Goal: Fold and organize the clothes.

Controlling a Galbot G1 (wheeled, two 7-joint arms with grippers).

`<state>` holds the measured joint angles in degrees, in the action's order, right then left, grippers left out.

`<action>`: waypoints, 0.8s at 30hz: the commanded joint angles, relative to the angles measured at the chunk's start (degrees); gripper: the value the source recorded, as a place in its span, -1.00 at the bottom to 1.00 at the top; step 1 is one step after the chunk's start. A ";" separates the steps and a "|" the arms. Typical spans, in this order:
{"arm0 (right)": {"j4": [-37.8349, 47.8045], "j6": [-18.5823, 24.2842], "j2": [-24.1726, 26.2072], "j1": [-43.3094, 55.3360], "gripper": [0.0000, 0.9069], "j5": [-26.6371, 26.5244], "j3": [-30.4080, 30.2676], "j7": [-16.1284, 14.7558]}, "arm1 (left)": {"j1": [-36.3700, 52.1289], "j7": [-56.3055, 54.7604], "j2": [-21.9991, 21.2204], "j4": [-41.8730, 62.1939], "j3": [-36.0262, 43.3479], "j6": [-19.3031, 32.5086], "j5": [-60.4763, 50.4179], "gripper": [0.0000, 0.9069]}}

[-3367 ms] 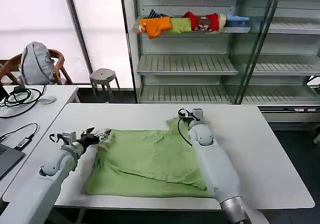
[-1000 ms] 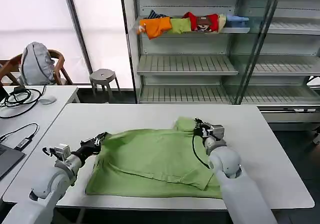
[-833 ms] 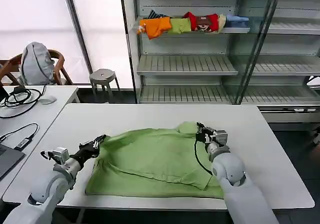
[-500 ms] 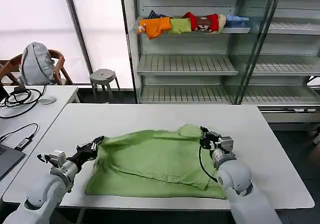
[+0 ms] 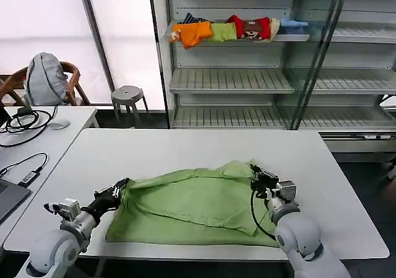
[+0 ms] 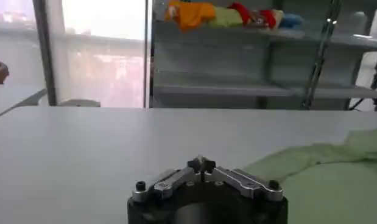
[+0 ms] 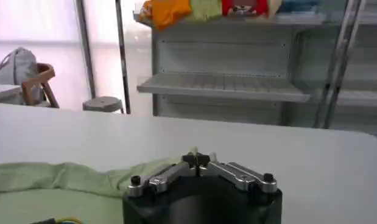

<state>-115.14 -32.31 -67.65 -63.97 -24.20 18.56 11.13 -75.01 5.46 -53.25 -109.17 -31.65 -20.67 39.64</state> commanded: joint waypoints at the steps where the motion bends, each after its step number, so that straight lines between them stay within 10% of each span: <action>1: -3.23 0.03 0.03 -3.01 -1.00 0.15 0.29 0.10 | -2.54 0.09 0.79 -0.06 -1.46 0.23 0.21 -0.96; 24: -5.97 -0.85 0.28 -6.98 -1.00 0.83 2.97 1.46 | -1.75 1.13 2.93 1.29 -2.22 0.30 1.12 -0.96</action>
<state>-119.76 -33.10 -67.38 -69.62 -23.49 21.19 12.46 -76.12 6.45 -50.55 -107.87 -33.73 -20.22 40.65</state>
